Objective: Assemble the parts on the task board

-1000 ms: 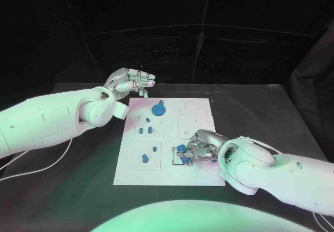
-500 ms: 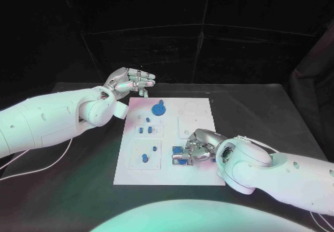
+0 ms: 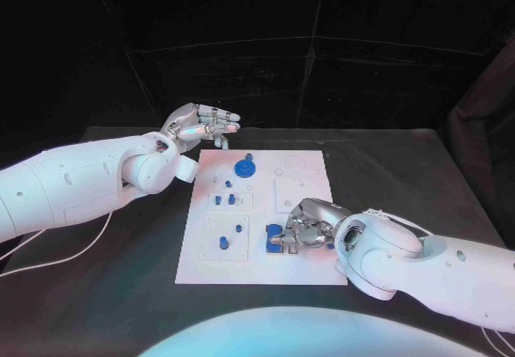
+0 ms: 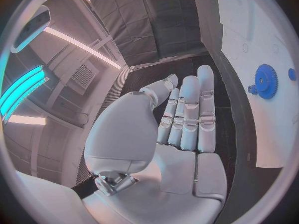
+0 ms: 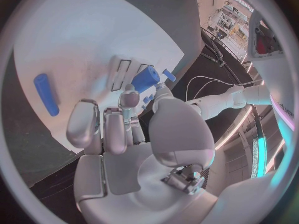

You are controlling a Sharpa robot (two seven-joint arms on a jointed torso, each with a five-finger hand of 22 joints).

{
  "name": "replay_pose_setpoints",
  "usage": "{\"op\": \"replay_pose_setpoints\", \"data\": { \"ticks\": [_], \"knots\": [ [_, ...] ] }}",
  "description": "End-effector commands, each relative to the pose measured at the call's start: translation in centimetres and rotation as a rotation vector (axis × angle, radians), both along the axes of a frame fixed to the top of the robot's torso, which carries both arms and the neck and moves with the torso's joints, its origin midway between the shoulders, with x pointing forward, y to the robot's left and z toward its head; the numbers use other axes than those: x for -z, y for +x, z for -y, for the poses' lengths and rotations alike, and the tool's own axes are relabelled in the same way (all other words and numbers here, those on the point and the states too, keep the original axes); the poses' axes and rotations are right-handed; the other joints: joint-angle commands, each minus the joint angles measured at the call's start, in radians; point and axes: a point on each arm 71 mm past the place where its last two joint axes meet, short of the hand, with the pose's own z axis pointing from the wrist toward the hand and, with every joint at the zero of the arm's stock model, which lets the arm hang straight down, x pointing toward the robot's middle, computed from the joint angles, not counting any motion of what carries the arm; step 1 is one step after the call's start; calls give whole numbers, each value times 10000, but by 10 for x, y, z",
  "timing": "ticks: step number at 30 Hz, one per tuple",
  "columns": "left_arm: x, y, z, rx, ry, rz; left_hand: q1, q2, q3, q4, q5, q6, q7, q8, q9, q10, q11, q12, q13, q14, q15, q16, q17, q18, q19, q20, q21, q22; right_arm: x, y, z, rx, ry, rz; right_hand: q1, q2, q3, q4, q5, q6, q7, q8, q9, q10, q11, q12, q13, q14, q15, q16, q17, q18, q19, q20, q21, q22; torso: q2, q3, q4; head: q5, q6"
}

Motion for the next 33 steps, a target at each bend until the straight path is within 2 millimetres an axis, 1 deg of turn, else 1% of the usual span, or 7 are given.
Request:
{"op": "replay_pose_setpoints", "data": {
  "ticks": [1,4,8,13,17,27,33],
  "knots": [
    [-1,0,1,87,-92,5,-20,75,-9,-58,45,-31,30,-47,-6,-54,-18,57,-9,-79,-21,-22,-9,132,-61,2,-37,5,-1,-2,-3,-539,-7,-2,417,67,-7,-256,98,84,11,-63,35,80,-23,-62,7,493,-62,15,26,-205,36,6,22,21,3,-4,8,-2,-3],
    [-1,0,1,88,-91,5,-20,75,-9,-58,45,-31,30,-47,-6,-54,-18,57,-9,-79,-21,-22,-9,132,-61,2,-37,5,-1,-2,-3,-557,-101,29,910,187,61,-579,-47,107,10,-80,61,84,-28,-122,-16,500,-68,35,67,-204,32,-2,20,25,4,-6,7,-13,-3],
    [-1,0,1,92,-91,2,-20,75,-9,-58,45,-31,30,-47,-6,-54,-18,57,-9,-79,-21,-22,-9,132,-61,2,-37,5,0,0,-3,-469,-258,186,1235,425,169,-796,-243,167,-3,-82,88,105,-44,-180,-47,513,-76,79,147,-205,35,-6,23,38,12,-7,19,-27,0],
    [-1,0,1,84,-86,-1,-20,75,-9,-58,45,-31,30,-47,-6,-54,-18,57,-9,-79,-21,-22,-9,132,-61,2,-37,5,1,2,-2,-450,-422,292,1629,494,269,-1138,-613,224,-24,-95,113,121,-68,-206,-36,514,-95,89,172,-205,34,-25,20,44,3,-17,22,-23,-15],
    [-1,0,1,74,-82,-2,-20,75,-9,-58,45,-31,30,-47,-6,-54,-18,57,-9,-79,-21,-22,-9,132,-61,2,-37,5,0,2,-1,-475,-435,338,1646,489,269,-1160,-633,225,-24,-100,114,125,-68,-202,-30,514,-95,90,174,-206,34,-25,21,47,-2,-10,0,9,-17],
    [-1,0,-1,53,-75,-3,-20,75,-9,-58,45,-31,30,-47,-6,-54,-18,57,-9,-79,-21,-22,-9,132,-61,2,-37,5,-2,0,2,-658,-222,444,1662,413,234,-1231,-649,210,-9,-128,112,126,-58,-205,-18,509,-91,79,160,-209,34,-24,21,56,3,-6,-2,10,-18],
    [-1,0,-2,29,-68,-2,-20,75,-9,-58,45,-31,30,-47,-6,-54,-18,57,-9,-79,-21,-22,-9,132,-61,2,-37,5,-7,0,12,-392,475,769,1416,392,130,-1146,-527,116,48,-233,85,114,-9,-262,-42,498,-54,52,124,-210,26,0,11,46,2,-2,-3,0,-6]
  ]
}}
